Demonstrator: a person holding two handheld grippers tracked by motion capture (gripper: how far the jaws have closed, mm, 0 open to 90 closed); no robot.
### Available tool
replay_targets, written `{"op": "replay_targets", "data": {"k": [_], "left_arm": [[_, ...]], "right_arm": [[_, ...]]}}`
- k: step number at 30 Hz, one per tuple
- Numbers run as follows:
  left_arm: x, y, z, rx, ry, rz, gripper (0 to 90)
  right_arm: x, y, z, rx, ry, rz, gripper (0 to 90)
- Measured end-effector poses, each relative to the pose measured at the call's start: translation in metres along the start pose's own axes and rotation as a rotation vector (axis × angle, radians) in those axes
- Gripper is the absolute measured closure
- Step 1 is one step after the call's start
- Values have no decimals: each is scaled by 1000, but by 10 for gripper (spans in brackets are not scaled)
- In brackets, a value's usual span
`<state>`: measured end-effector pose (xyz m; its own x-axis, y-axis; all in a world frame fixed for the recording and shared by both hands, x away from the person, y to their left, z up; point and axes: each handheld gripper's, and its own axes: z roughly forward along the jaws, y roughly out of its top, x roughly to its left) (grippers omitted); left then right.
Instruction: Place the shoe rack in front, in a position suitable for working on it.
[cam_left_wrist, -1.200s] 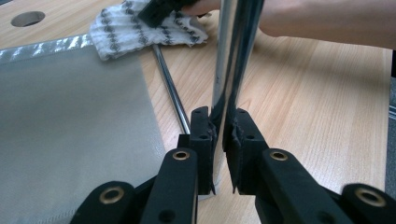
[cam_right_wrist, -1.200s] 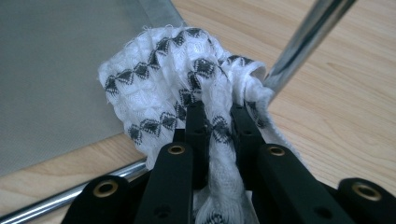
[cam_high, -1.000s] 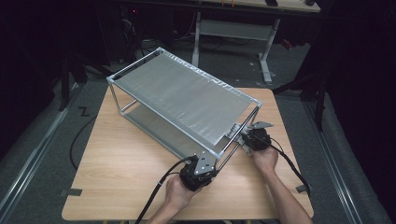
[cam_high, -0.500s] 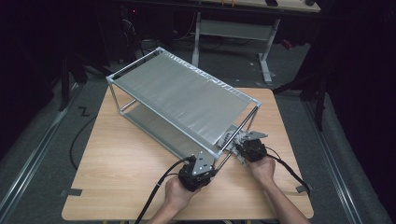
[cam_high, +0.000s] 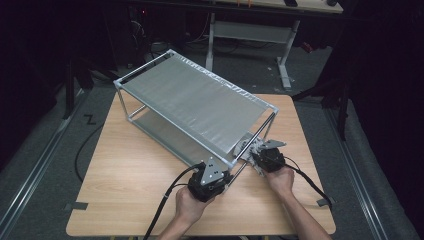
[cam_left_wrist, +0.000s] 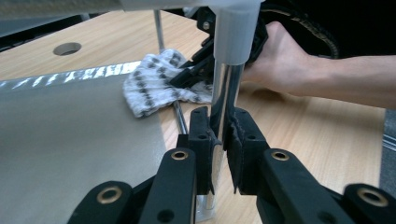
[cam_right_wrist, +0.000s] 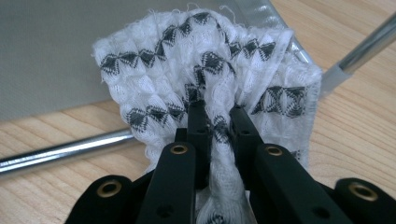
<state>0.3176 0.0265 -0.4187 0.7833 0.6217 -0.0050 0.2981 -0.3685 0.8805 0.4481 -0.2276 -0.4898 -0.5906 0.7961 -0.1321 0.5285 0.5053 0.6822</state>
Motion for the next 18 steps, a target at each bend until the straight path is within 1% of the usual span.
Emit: {"op": "replay_targets", "data": {"k": [2,4,7,9,12,13,15,16,18], "left_arm": [[3,-1,-1,1,3,-6,804],[6,-1,-2,1,5,-6,805],[10,-2,-4,1,7,-8,806],[11,-3,-5,-3,4,-12,807],[12,-4,-6,-2,1,-6,808],[13,-4,-6,-1,-4,-5,808],[13,-4,-6,-1,-6,-2,808],[13,-4,-6,-2,-6,-2,808],[13,-4,-6,-4,-6,-3,808]], "right_arm": [[0,0,1,9,1,2,829],[0,0,2,13,4,11,829],[0,2,2,20,3,11,830],[0,2,2,24,12,25,830],[-2,4,2,29,24,27,828],[-4,5,1,28,14,27,827],[-13,9,1,19,-7,63,826],[-19,12,2,17,-16,88,826],[-28,14,5,26,-28,111,826]]}}
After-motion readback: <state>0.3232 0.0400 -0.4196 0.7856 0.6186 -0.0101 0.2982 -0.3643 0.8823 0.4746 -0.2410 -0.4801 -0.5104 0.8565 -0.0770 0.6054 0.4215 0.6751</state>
